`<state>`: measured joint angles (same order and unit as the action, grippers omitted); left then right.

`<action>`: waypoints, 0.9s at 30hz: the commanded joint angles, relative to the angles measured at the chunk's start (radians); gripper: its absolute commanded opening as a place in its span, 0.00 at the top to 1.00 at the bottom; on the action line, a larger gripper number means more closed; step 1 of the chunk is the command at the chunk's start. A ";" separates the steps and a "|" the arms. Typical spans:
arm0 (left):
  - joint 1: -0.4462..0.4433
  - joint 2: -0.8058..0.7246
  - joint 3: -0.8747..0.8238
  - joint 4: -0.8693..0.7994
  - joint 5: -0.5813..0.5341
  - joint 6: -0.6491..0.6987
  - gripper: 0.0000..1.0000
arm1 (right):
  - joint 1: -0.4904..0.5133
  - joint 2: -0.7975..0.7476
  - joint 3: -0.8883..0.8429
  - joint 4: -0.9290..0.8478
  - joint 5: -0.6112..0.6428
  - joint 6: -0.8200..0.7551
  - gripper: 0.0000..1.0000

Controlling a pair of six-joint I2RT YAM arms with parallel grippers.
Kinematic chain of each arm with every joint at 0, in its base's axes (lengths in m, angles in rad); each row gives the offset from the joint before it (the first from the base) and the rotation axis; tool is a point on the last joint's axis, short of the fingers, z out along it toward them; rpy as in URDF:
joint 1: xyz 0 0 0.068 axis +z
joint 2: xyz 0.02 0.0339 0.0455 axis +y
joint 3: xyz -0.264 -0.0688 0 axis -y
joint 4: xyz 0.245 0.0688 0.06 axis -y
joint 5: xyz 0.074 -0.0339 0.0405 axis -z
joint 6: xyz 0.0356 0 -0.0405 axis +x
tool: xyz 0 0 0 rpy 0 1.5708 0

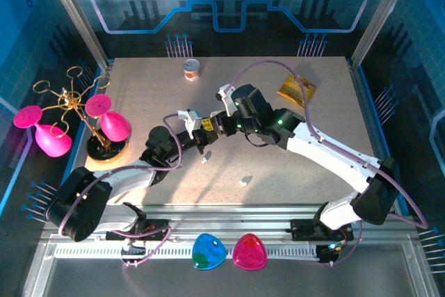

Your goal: Insert wireless bluetooth earbuds into charging case

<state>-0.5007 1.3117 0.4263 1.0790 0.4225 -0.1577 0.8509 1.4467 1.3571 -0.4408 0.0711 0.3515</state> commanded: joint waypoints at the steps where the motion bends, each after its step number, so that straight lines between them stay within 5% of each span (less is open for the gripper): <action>1: -0.007 -0.029 0.046 0.050 -0.031 -0.026 1.00 | 0.015 -0.032 -0.034 0.034 -0.010 0.010 0.68; 10: -0.006 -0.023 0.024 0.076 0.000 -0.007 1.00 | 0.010 -0.086 -0.047 0.062 0.028 -0.005 0.45; 17: -0.005 -0.016 -0.008 0.107 0.017 0.047 1.00 | -0.022 -0.213 -0.170 0.211 0.015 0.023 0.38; 27: 0.005 0.007 -0.041 0.197 0.090 0.064 1.00 | -0.274 -0.349 -0.378 0.267 -0.048 0.241 0.37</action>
<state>-0.5003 1.3117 0.4046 1.1965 0.4698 -0.1211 0.6518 1.1248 1.0298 -0.2142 0.0559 0.4854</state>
